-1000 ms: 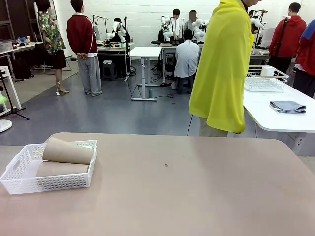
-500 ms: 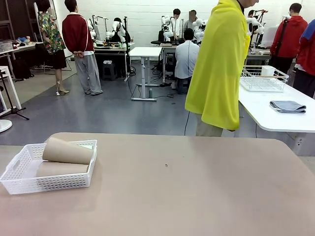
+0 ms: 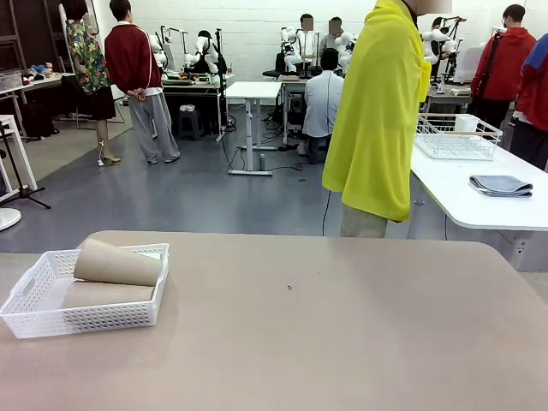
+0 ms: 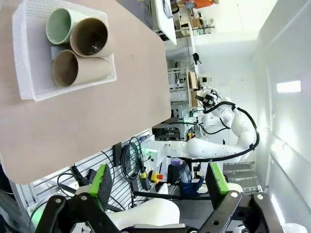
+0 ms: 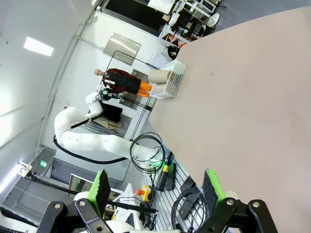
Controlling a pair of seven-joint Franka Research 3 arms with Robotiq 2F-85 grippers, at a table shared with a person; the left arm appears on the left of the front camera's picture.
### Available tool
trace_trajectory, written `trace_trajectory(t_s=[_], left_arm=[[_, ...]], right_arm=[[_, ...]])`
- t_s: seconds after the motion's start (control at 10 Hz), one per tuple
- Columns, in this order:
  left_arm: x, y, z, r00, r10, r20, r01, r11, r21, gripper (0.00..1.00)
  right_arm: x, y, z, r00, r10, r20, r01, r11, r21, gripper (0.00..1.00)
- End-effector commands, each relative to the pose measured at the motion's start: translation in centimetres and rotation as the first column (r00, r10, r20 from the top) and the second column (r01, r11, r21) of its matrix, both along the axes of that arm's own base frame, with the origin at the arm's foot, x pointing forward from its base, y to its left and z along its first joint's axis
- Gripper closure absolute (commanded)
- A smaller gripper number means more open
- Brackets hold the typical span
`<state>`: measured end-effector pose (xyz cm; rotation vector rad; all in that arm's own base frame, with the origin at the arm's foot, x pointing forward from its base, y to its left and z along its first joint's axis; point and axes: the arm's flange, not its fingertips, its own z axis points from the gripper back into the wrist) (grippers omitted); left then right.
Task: Clean and organize the cups into the basket.
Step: Move the Organizing basket back to the left side of the table.
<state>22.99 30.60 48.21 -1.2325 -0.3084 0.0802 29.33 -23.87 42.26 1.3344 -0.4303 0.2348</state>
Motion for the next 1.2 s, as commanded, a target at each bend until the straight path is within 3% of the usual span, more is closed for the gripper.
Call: trace_trajectory(t_s=[0.0, 1.1], left_arm=[[0.06, 0.77, 0.15, 1.0, -0.017, 0.02, 0.018, 1.0, -0.02, 0.0], [0.0, 0.0, 0.0, 1.0, 0.0, 0.0, 0.0, 1.0, 0.0, 0.0]], right_arm=[[0.22, 0.1, 0.01, 1.0, -0.006, 0.021, 0.005, 1.0, 0.009, 0.0], [0.22, 0.1, 0.01, 1.0, -0.006, 0.021, 0.005, 1.0, 0.009, 0.0]])
